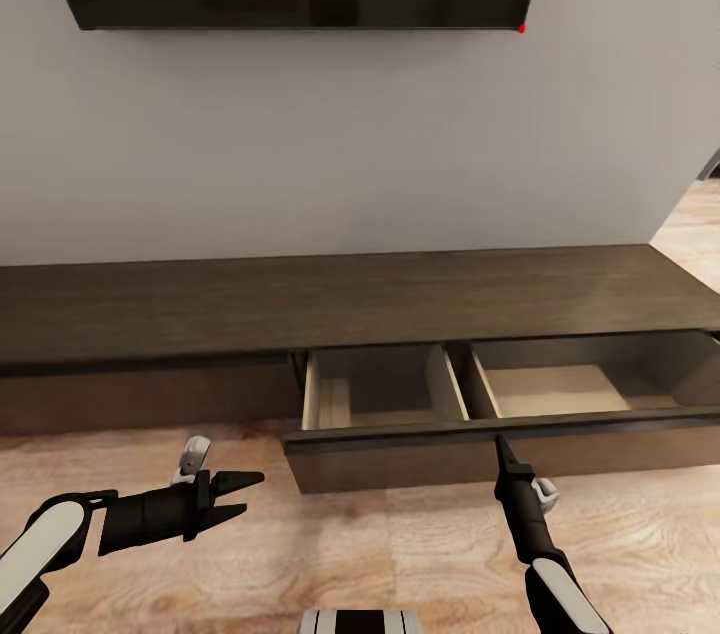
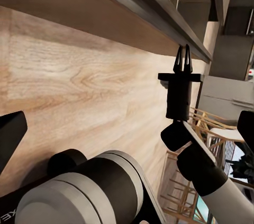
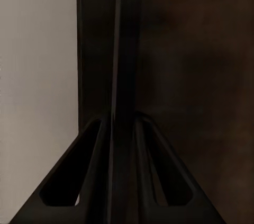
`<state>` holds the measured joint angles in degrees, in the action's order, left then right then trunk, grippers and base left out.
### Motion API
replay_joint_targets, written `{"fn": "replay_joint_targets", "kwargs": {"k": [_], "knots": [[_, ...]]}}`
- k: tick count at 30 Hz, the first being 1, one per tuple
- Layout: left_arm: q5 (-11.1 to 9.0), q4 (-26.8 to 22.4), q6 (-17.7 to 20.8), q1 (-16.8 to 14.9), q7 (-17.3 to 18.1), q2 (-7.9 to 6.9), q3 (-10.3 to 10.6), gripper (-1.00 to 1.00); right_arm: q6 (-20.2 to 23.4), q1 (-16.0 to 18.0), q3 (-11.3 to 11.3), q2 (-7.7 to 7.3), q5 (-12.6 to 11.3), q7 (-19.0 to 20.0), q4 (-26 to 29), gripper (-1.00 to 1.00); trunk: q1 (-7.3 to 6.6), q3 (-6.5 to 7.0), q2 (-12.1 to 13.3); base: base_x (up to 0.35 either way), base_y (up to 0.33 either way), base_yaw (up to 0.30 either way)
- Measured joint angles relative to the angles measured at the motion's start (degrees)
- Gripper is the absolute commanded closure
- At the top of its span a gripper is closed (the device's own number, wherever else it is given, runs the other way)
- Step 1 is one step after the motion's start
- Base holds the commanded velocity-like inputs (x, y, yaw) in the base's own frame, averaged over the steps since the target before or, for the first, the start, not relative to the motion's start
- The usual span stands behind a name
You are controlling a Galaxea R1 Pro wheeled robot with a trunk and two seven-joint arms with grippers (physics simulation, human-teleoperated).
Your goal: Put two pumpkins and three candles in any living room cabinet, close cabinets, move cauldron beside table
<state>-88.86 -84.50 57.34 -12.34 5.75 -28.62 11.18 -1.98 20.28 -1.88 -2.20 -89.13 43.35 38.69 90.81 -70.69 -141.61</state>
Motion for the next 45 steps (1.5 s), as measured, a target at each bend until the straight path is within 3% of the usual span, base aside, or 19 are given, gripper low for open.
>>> {"fn": "replay_joint_targets", "kwargs": {"k": [45], "knots": [[0.0, 0.0, 0.0, 0.0, 0.0, 0.0, 0.0, -1.0, 0.0, 0.0, -0.2, 0.0, -0.1, 0.0, 0.0, 1.0, 0.0, 0.0, 0.0, -0.054, 0.0, 0.0]]}}
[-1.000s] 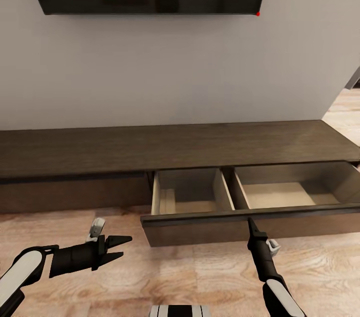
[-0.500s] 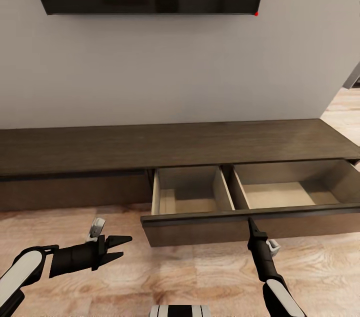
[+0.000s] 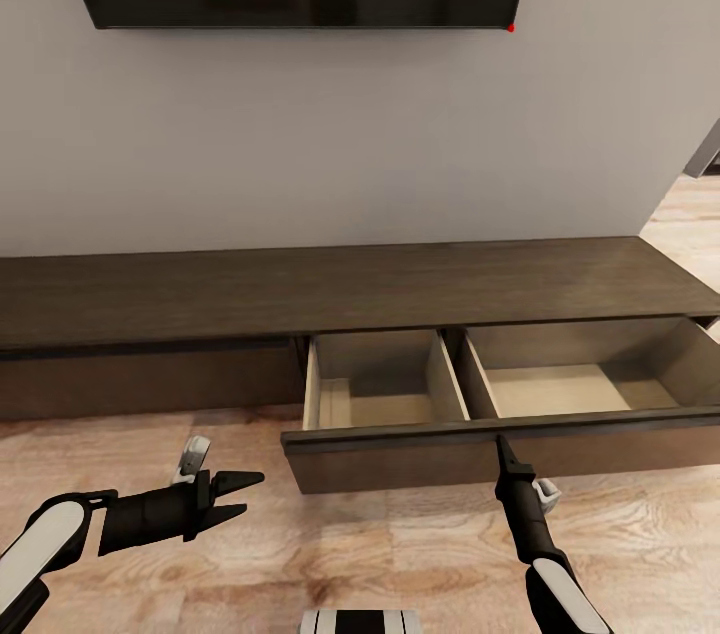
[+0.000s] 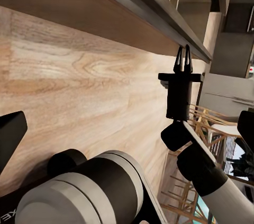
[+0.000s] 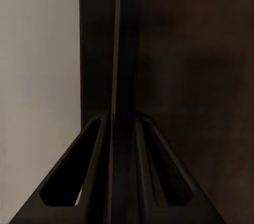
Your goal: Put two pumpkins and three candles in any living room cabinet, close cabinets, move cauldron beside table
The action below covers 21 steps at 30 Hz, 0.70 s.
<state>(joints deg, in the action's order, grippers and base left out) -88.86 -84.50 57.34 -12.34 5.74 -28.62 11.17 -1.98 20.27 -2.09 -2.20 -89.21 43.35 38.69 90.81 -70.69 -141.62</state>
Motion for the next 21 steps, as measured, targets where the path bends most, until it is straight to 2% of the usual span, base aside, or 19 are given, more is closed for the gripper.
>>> {"fn": "replay_joint_targets", "kwargs": {"k": [21], "knots": [[0.0, 0.0, 0.0, 0.0, 0.0, 0.0, 0.0, -1.0, 0.0, 0.0, 0.0, 0.0, 0.0, 0.0, 0.0, 1.0, 0.0, 0.0, 0.0, -0.018, 0.0, 0.0]]}}
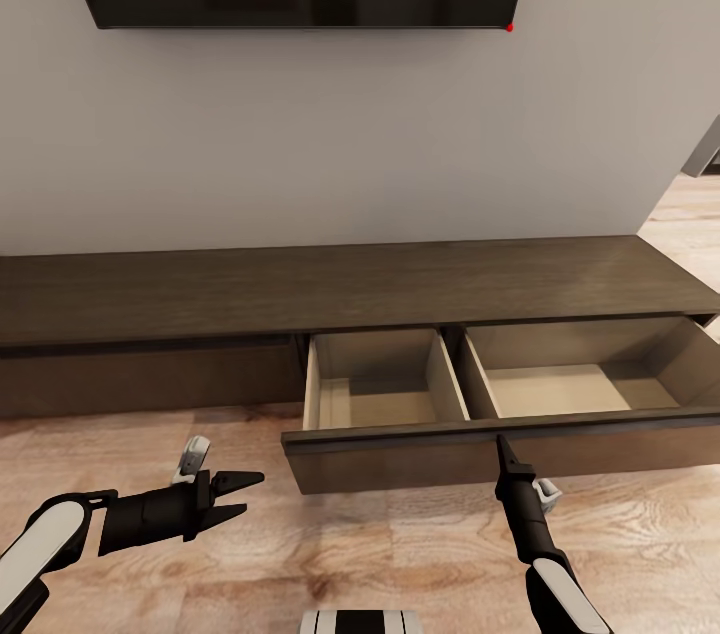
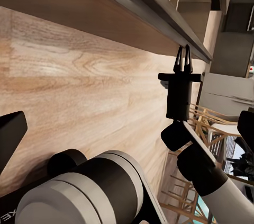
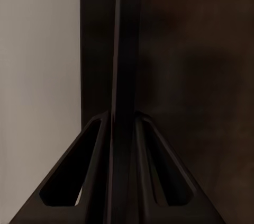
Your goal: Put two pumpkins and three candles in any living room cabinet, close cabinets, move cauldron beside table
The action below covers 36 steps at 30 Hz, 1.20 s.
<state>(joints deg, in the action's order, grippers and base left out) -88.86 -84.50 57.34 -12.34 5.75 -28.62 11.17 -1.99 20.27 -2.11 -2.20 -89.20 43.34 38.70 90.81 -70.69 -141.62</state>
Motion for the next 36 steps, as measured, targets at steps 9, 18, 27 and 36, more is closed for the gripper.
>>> {"fn": "replay_joint_targets", "kwargs": {"k": [9, 18, 27, 36], "knots": [[0.0, 0.0, 0.0, 0.0, 0.0, 0.0, 0.0, -1.0, 0.1, 0.0, 1.5, 0.03, 0.6, 0.3, 0.1, -1.0, 0.01, 0.0, 0.0, -0.105, 0.0, 0.0], [0.0, 0.0, 0.0, 0.0, 0.0, 0.0, 0.0, -1.0, 0.1, 0.0, 1.5, 0.03, 0.6, 0.3, 0.1, -1.0, 0.01, 0.0, 0.0, -0.063, 0.0, 0.0], [-0.1, 0.0, 0.0, 0.0, 0.0, -0.04, 0.0, -1.0, 0.8, 0.0, 1.7, 0.02, 0.7, -0.2, 0.1, -1.0, 0.0, 0.01, 0.0, -0.079, 0.0, 0.0], [-0.1, 0.1, 0.0, 0.0, 0.0, -0.01, 0.0, -1.0, 18.5, 0.0, 2.1, -0.29, 1.1, -6.6, 0.0, -1.0, -1.32, 1.08, 2.4, -0.001, 0.0, 0.0]]}}
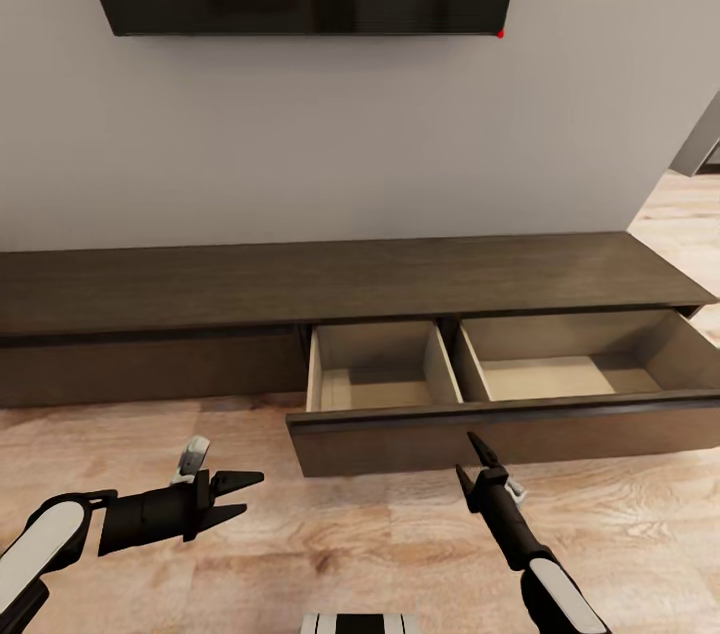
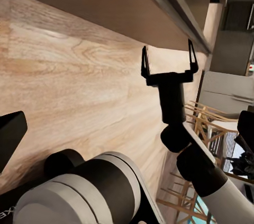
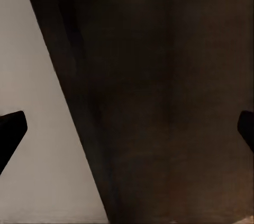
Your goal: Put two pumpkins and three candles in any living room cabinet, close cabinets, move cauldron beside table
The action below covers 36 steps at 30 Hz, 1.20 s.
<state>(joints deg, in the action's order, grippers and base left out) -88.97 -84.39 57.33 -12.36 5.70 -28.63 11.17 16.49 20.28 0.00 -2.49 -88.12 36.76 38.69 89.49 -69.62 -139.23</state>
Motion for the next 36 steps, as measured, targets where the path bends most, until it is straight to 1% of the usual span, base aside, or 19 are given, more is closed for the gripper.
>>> {"fn": "replay_joint_targets", "kwargs": {"k": [4, 7, 9, 11, 12, 13, 14, 15, 16, 17, 18, 19, 21, 23, 24, 26, 29, 36], "knots": [[0.0, 0.4, 0.0, 0.0, 0.0, -0.05, 0.0, -1.0, 2.8, 0.0, 0.0, 0.05, 0.0, -2.0, -1.4, -1.0, -0.88, 0.72, 1.6, 0.0, 0.0, 0.0], [0.0, 0.6, 0.0, 0.0, 0.0, -0.06, 0.0, -1.0, 3.6, 0.0, 0.1, -0.11, -0.1, -4.1, -2.1, -1.0, -1.54, 1.26, 2.8, 0.0, 0.0, 0.0], [0.1, 0.6, 0.0, 0.0, -0.1, -0.09, 0.1, -1.0, 4.3, 0.0, 0.1, -0.25, -0.2, -4.5, -2.3, -1.0, -1.98, 1.62, 3.6, 0.0, 0.0, 0.0], [0.1, 0.7, 0.0, 0.0, -0.1, -0.17, 0.1, -1.0, 6.4, -0.2, 0.1, -0.36, -0.2, -4.3, -2.4, -1.0, -2.42, 1.97, 4.4, 0.0, 0.0, 0.0], [0.1, 0.7, 0.0, 0.0, -0.1, -0.2, 0.0, -1.0, 8.5, -0.3, 0.1, -0.6, -0.1, -4.2, -2.5, -1.0, -2.64, 2.15, 4.8, 0.0, 0.0, 0.0], [0.1, 0.6, 0.0, 0.0, -0.1, -0.2, 0.0, -1.0, 11.1, -0.3, 0.0, -1.21, 0.0, -4.0, -2.6, -1.0, -2.86, 2.33, 5.2, 0.0, 0.0, 0.0], [0.1, 0.6, 0.0, 0.0, -0.1, -0.21, 0.0, -1.0, 12.6, -0.4, 0.0, -1.69, 0.1, -4.0, -2.6, -1.0, -3.08, 2.51, 5.6, 0.0, 0.0, 0.0], [0.1, 0.6, 0.0, 0.0, -0.1, -0.19, 0.1, -1.0, 15.6, -0.4, 0.1, -2.83, 0.1, -3.9, -2.6, -1.0, -3.3, 2.69, 6.0, 0.0, 0.0, 0.0], [0.1, 0.6, 0.0, 0.0, -0.1, -0.19, 0.1, -1.0, 19.9, -0.4, 0.1, -4.69, 0.2, -4.0, -2.6, -1.0, -3.52, 2.87, 6.4, 0.0, 0.0, 0.0], [0.1, 0.5, 0.0, 0.0, -0.1, -0.21, 0.1, -1.0, 22.6, -0.4, 0.2, -5.9, 0.6, -4.1, -2.6, -1.0, -3.74, 3.05, 6.8, 0.0, 0.0, 0.0], [0.1, 0.5, 0.0, 0.0, -0.1, -0.22, 0.1, -1.0, 25.0, -0.5, 0.3, -6.97, 1.6, -4.2, -2.6, -1.0, -3.95, 3.23, 7.2, 0.0, 0.0, 0.0], [0.1, 0.5, 0.0, 0.0, -0.1, -0.23, 0.1, -1.0, 26.9, -0.5, 0.3, -7.86, 3.3, -4.1, -2.7, -1.0, -4.17, 3.41, 7.6, 0.0, 0.0, 0.0], [0.1, 0.3, 0.1, 0.0, -0.1, -0.24, 0.1, -1.0, 29.1, -0.6, 0.3, -8.96, 7.5, -4.0, -2.8, -1.0, -4.61, 3.77, 8.4, 0.0, 0.0, 0.0], [0.1, 0.2, 0.1, 0.0, -0.1, -0.24, 0.1, -1.0, 29.9, -0.7, 0.3, -9.44, 10.7, -3.9, -3.5, -1.0, -5.05, 4.13, 9.2, 0.0, 0.0, 0.0], [0.1, 0.2, 0.1, 0.0, -0.1, -0.24, 0.1, -1.0, 30.0, -0.7, 0.3, -9.53, 11.7, -3.9, -4.2, -1.0, -5.27, 4.31, 9.6, 0.0, 0.0, 0.0], [0.1, 0.1, 0.1, 0.0, -0.1, -0.25, 0.1, -1.0, 30.1, -0.7, 0.3, -9.69, 13.1, -3.8, -5.8, -1.0, -5.71, 4.67, 10.4, 0.0, 0.0, 0.0], [0.1, 0.1, 0.0, 0.0, -0.1, -0.22, 0.1, -1.0, 30.1, -0.8, 0.3, -9.77, 13.9, -3.8, -7.9, -1.0, -6.37, 5.21, 11.6, 0.0, 0.0, 0.0], [0.2, -0.1, 0.0, 0.0, -0.1, -0.18, 0.2, -1.0, 30.1, -0.8, 0.5, -9.63, 14.5, -4.2, -11.9, -1.0, -7.91, 6.46, 14.4, 0.0, 0.0, 0.0]]}}
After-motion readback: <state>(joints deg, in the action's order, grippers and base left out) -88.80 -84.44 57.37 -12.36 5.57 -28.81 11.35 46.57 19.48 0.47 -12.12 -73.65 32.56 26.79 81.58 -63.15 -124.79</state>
